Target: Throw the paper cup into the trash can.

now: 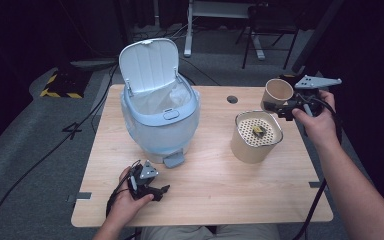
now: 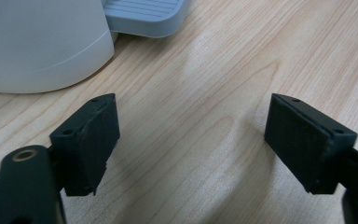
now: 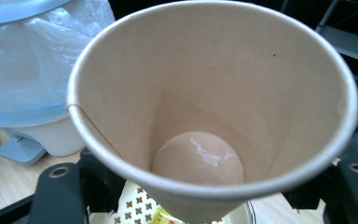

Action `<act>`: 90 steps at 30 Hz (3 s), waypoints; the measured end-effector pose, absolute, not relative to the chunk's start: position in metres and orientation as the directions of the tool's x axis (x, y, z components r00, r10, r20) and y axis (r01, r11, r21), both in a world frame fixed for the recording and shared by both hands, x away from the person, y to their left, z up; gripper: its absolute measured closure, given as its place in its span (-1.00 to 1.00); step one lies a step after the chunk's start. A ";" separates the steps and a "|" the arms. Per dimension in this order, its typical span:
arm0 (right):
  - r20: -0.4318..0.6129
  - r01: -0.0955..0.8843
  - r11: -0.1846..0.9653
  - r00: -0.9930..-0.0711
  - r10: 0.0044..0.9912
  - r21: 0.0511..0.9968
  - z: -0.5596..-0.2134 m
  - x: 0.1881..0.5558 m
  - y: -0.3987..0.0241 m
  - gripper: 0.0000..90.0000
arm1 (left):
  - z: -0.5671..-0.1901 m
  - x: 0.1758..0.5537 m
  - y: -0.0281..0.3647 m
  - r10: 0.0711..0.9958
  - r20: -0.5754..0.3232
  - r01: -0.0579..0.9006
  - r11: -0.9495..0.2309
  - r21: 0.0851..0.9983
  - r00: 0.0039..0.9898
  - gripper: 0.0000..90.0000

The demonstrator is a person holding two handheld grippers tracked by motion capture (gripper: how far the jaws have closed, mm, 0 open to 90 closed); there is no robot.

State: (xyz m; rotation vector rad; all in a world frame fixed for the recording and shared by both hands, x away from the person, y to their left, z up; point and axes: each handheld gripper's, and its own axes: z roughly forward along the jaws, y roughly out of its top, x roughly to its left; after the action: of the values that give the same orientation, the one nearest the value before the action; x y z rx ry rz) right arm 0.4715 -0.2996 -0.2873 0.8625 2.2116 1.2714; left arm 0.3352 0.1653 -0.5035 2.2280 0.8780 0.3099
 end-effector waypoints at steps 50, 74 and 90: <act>-0.098 0.163 0.436 -0.850 0.518 0.885 -0.228 0.480 -0.086 -0.36 | -0.504 0.333 0.166 0.706 -0.013 0.518 -0.506 0.690 0.708 -0.67; -0.057 0.214 0.445 -0.852 0.521 0.870 -0.254 0.485 -0.015 -0.40 | -0.503 0.333 0.166 0.709 -0.014 0.522 -0.505 0.688 0.705 -0.67; -0.062 0.176 0.400 -0.855 0.515 0.900 -0.239 0.471 -0.042 -0.65 | -0.504 0.333 0.166 0.711 -0.014 0.523 -0.504 0.688 0.703 -0.67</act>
State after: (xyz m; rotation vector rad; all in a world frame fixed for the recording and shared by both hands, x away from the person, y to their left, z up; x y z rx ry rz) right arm 0.4708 -0.0416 -0.2389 0.5991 2.3320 1.4390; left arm 0.3329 0.1658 -0.5035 2.2245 0.9353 0.3544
